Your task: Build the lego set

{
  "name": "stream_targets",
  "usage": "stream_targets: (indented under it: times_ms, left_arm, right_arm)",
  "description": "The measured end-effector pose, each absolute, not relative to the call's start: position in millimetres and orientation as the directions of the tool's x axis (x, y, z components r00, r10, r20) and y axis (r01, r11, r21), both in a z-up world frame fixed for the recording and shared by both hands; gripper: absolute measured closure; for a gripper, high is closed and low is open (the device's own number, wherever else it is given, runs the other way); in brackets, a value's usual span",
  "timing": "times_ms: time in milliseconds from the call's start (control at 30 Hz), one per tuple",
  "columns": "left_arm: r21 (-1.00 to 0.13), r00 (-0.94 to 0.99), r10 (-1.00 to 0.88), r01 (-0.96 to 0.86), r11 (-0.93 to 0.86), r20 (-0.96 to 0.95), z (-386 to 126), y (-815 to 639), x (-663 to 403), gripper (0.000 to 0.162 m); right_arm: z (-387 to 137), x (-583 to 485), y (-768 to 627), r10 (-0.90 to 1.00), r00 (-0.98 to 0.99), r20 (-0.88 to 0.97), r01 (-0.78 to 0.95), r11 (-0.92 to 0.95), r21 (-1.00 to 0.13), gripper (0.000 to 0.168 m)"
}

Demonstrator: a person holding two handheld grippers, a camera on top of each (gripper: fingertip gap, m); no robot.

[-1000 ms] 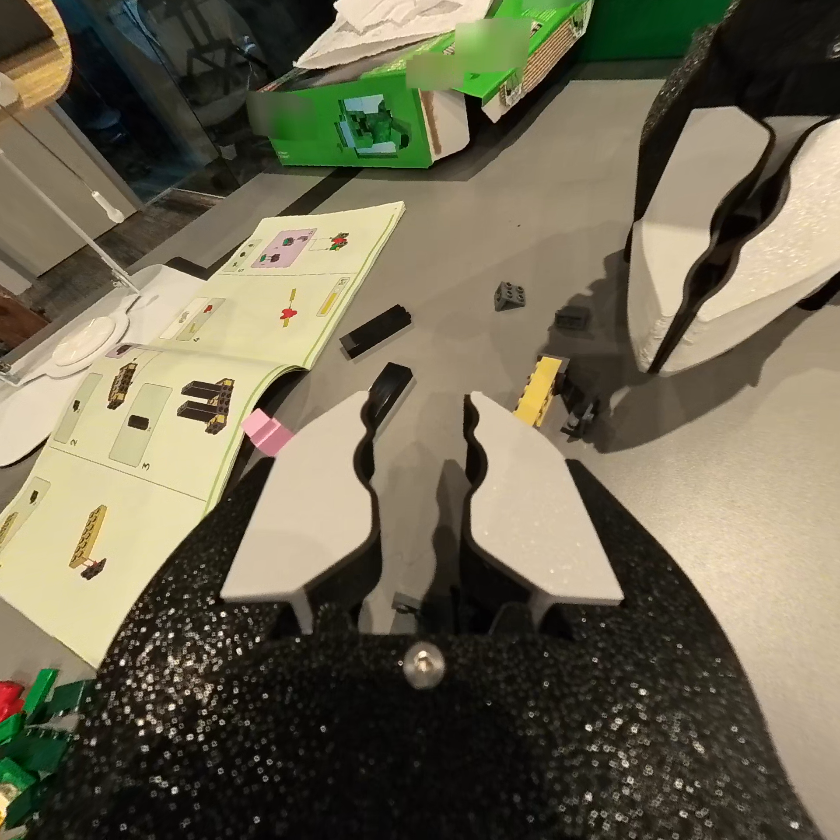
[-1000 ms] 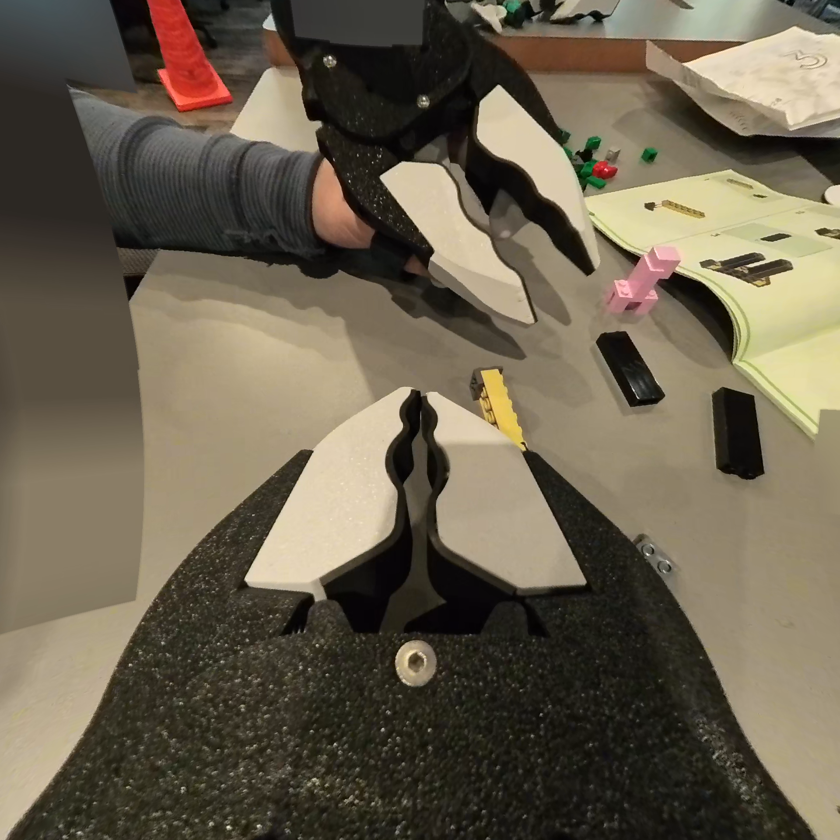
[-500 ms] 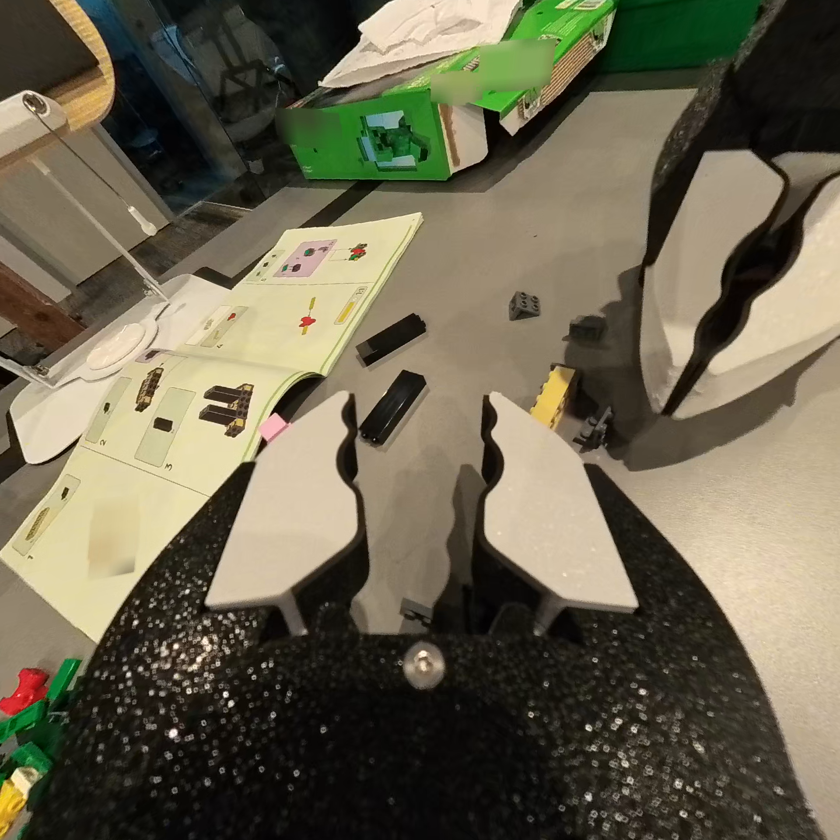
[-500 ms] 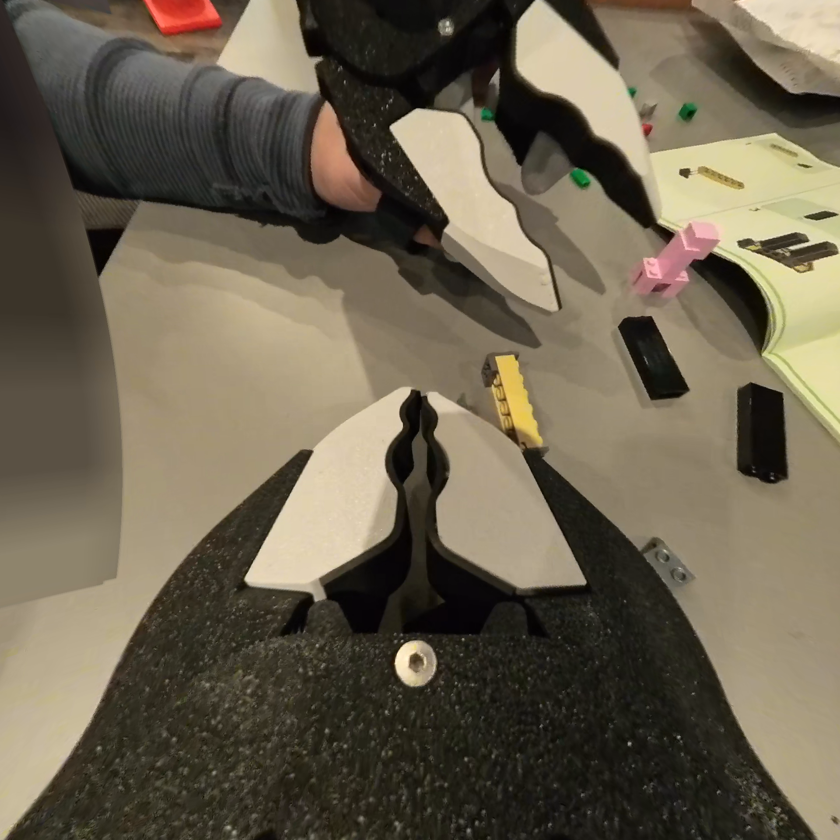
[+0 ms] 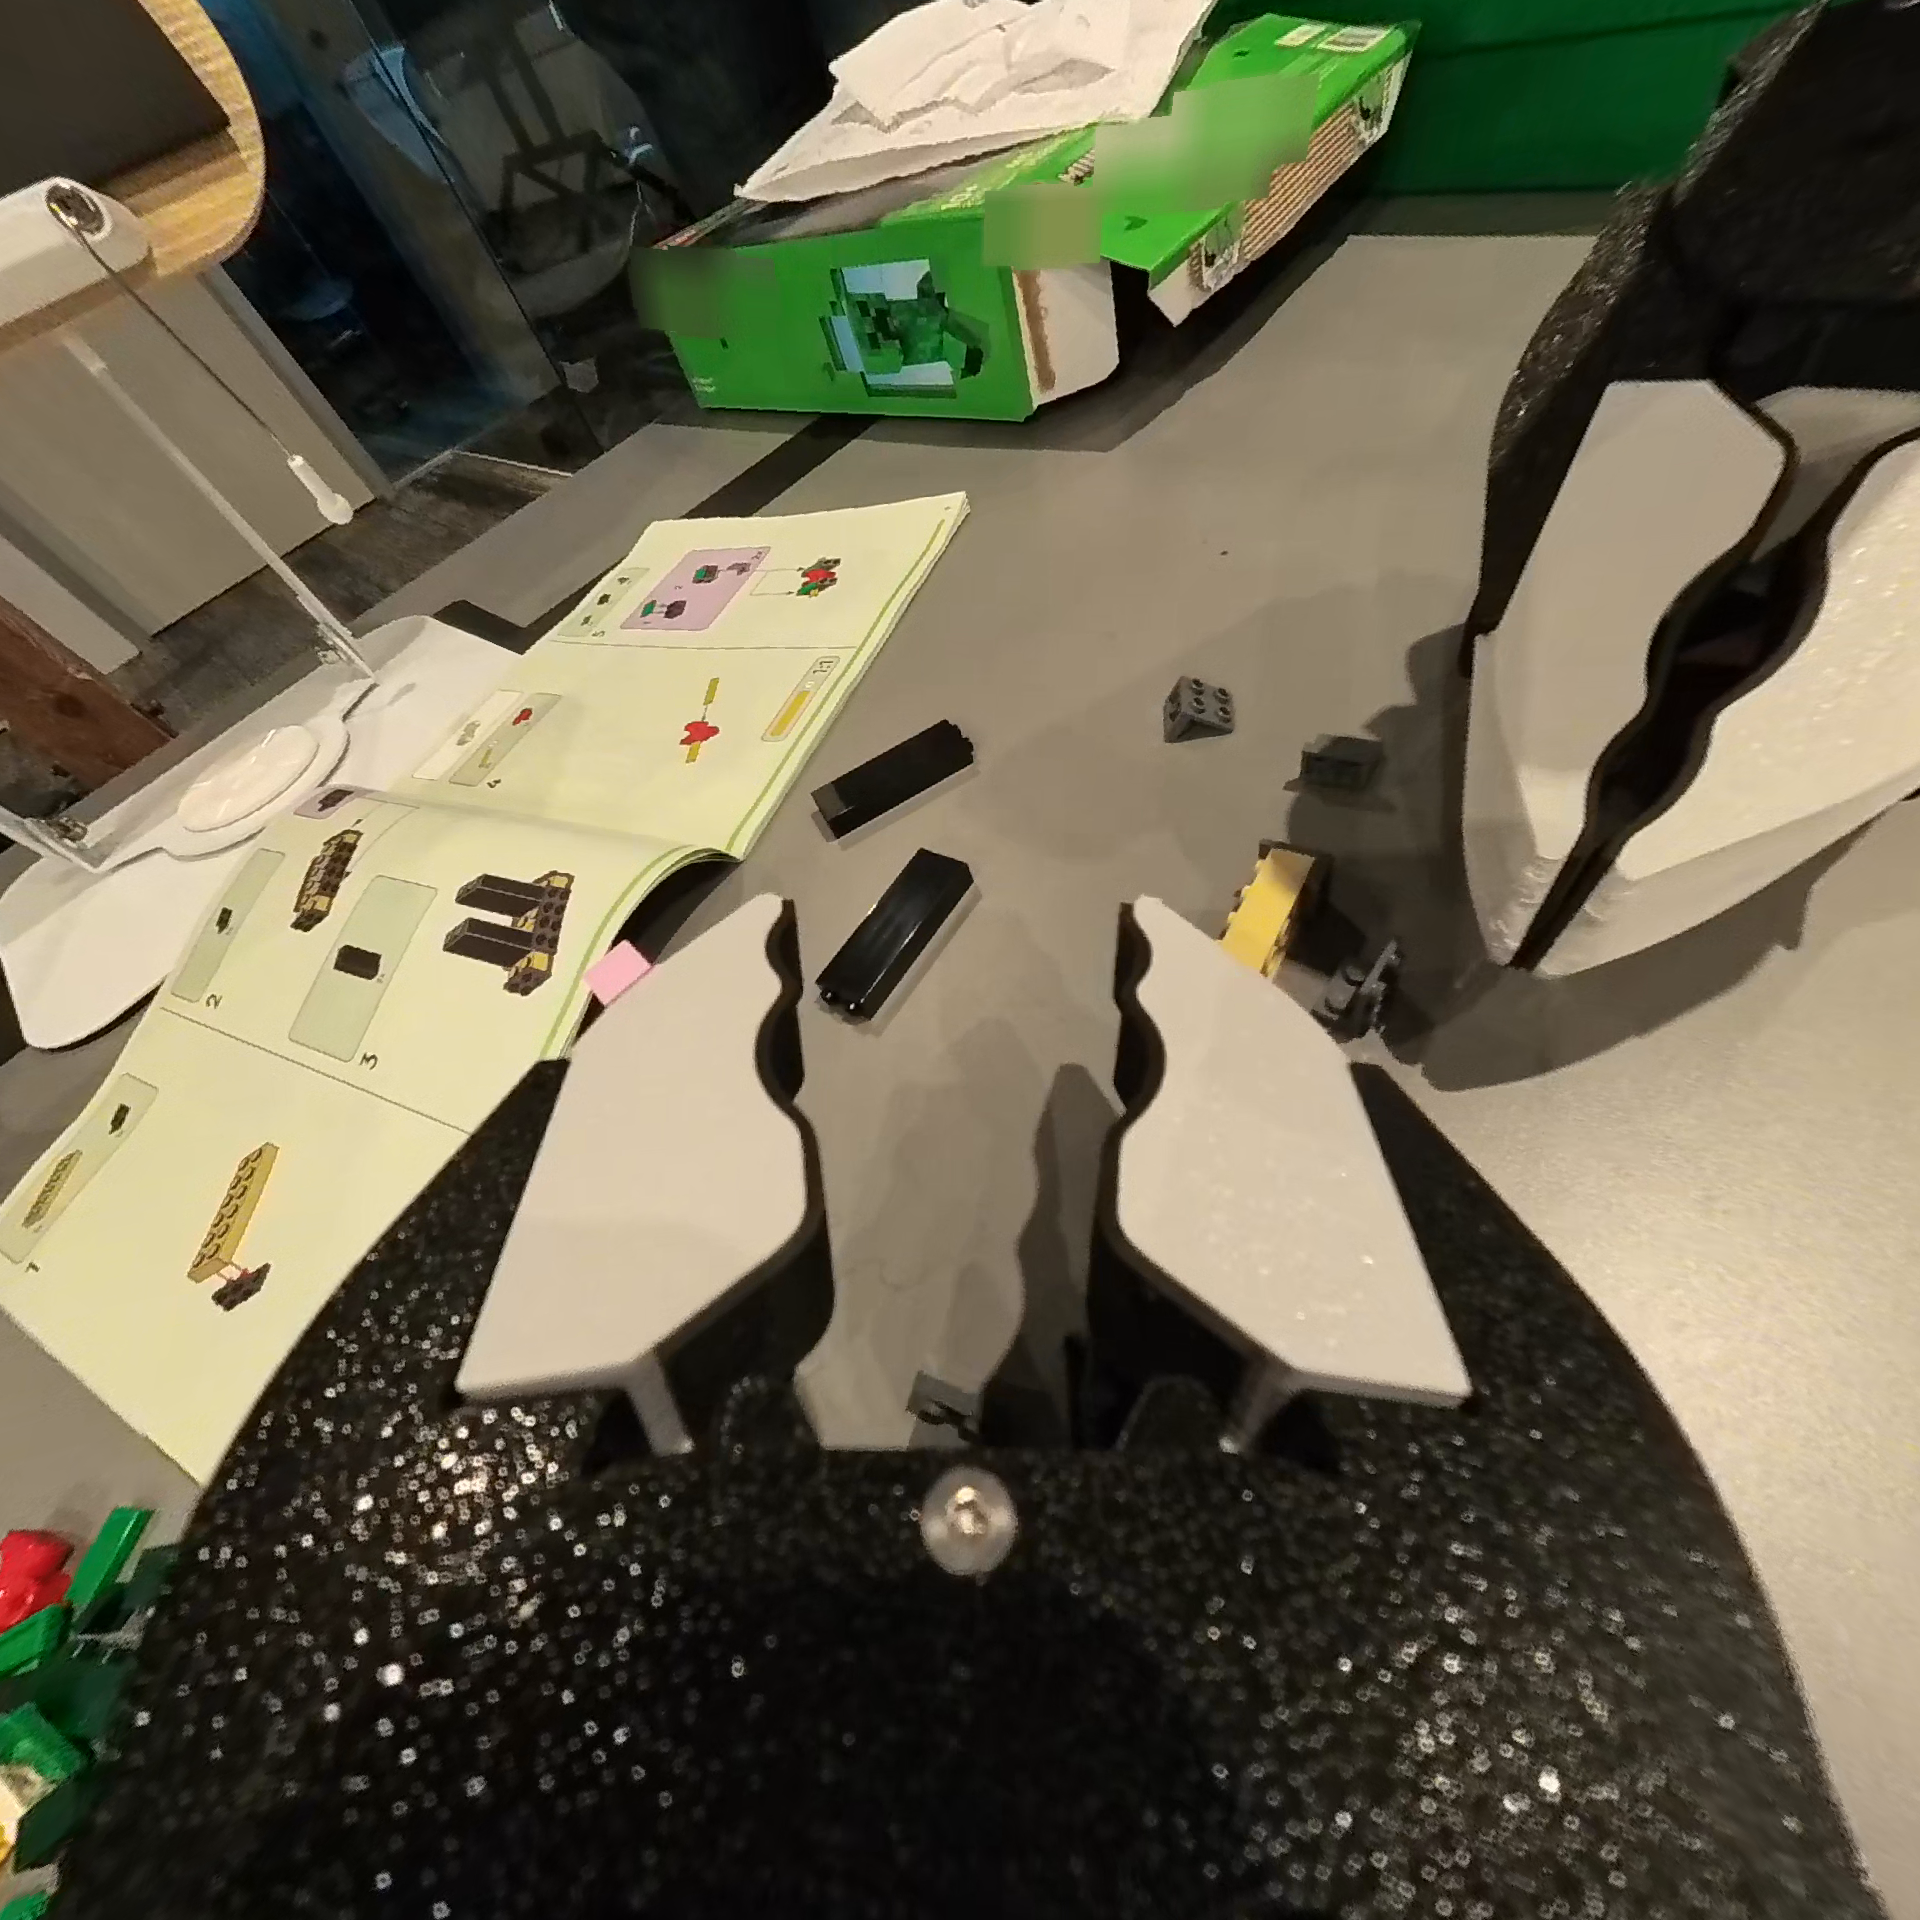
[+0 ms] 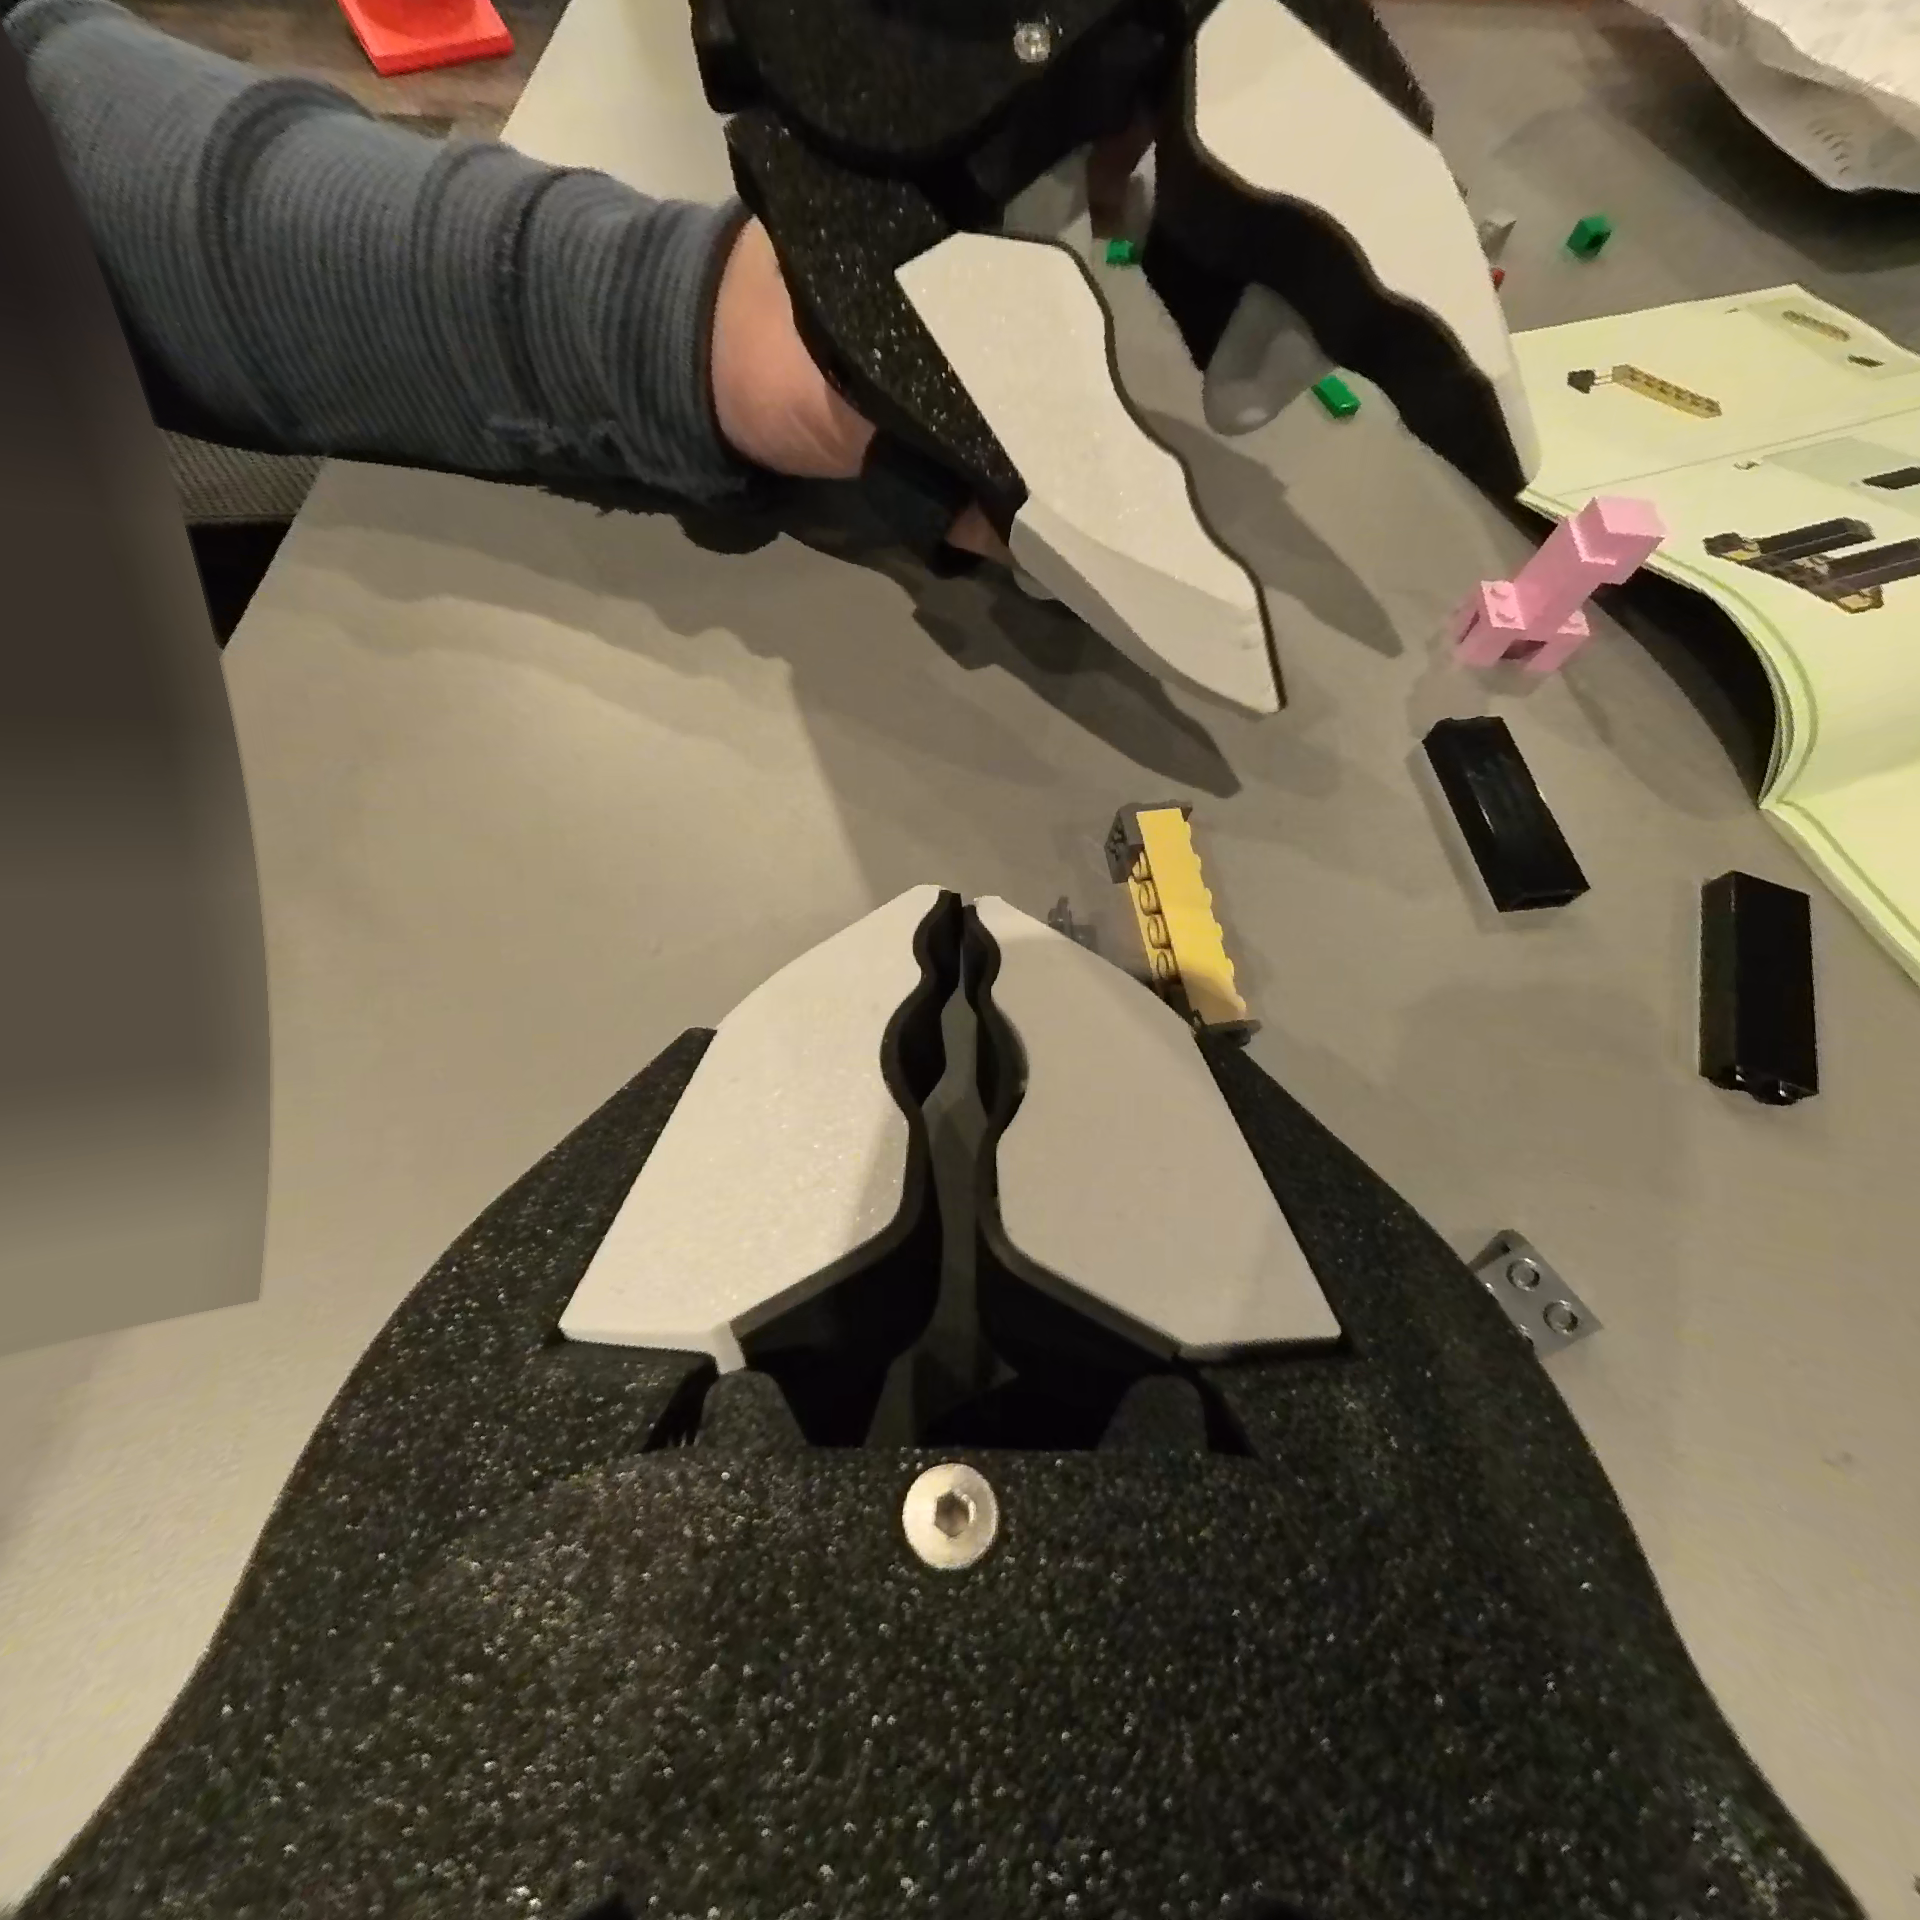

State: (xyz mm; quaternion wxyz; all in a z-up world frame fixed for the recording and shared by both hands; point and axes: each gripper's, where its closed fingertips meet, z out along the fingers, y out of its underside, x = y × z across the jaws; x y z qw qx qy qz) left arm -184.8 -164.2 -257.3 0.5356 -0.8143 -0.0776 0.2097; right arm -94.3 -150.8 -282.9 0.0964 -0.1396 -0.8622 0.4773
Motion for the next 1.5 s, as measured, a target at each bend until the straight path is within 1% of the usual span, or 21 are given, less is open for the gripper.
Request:
stream_targets:
  times_ms: [300, 367, 433, 533, 600, 667, 767, 833, 900, 933, 1000, 1100, 1267, 1500]
  left_arm:
    - [-0.91, 0.901, 0.353, -0.095, -0.403, -0.251, -256, -163, -184, 0.101]
    - [-0.911, 0.894, 0.364, -0.104, -0.399, -0.262, -253, -164, -185, 0.099]
    - [-0.913, 0.886, 0.379, -0.107, -0.394, -0.268, -251, -166, -187, 0.097]
    - [-0.923, 0.874, 0.412, -0.098, -0.371, -0.259, -246, -170, -191, 0.097]
    - [-0.93, 0.863, 0.443, -0.08, -0.359, -0.245, -245, -174, -196, 0.098]
    - [-0.932, 0.857, 0.465, -0.047, -0.358, -0.222, -247, -178, -201, 0.1]
    - [-0.936, 0.877, 0.44, -0.033, -0.35, -0.195, -248, -178, -199, 0.107]
    - [-0.934, 0.92, 0.342, -0.064, -0.352, -0.192, -248, -172, -187, 0.11]
    - [-0.921, 0.96, 0.198, -0.112, -0.373, -0.197, -252, -165, -168, 0.112]
    - [-0.906, 0.965, 0.156, -0.135, -0.401, -0.213, -256, -163, -162, 0.112]
    - [-0.867, 0.96, 0.095, -0.194, -0.459, -0.264, -266, -162, -156, 0.114]
    - [-0.823, 0.953, 0.017, -0.251, -0.51, -0.301, -278, -158, -146, 0.117]
    - [-0.794, 0.95, -0.031, -0.277, -0.541, -0.311, -289, -152, -138, 0.116]
    - [-0.793, 0.949, -0.029, -0.279, -0.541, -0.314, -289, -152, -138, 0.114]
  right_arm:
    - [-279, -95, -150, 0.335, -0.942, 0.029, 0.146, 0.484, -0.863, 0.168]
    - [-266, -102, -143, 0.409, -0.909, 0.079, 0.109, 0.416, -0.903, 0.168]
    - [-252, -115, -124, 0.534, -0.839, 0.101, 0.102, 0.337, -0.936, 0.168]
    - [-232, -146, -68, 0.789, -0.594, 0.158, 0.088, 0.259, -0.962, 0.168]
    - [-227, -150, -44, 0.858, -0.499, 0.123, 0.085, 0.19, -0.978, 0.168]
    - [-229, -152, -37, 0.873, -0.483, 0.069, 0.101, 0.134, -0.986, 0.168]
    - [-229, -153, -37, 0.865, -0.501, 0.029, 0.121, 0.103, -0.987, 0.168]
    - [-227, -149, -45, 0.826, -0.564, 0.008, 0.111, 0.085, -0.99, 0.166]
    - [-228, -136, -65, 0.719, -0.695, -0.02, 0.118, 0.086, -0.989, 0.16]
    - [-229, -127, -77, 0.641, -0.767, -0.039, 0.131, 0.097, -0.987, 0.159]
    - [-238, -112, -98, 0.523, -0.849, -0.075, 0.178, 0.15, -0.973, 0.157]
    - [-256, -106, -118, 0.474, -0.88, -0.001, 0.169, 0.312, -0.935, 0.157]
    - [-278, -103, -139, 0.415, -0.906, 0.08, 0.145, 0.484, -0.863, 0.159]
    - [-289, -105, -150, 0.395, -0.903, 0.167, 0.098, 0.568, -0.817, 0.157]
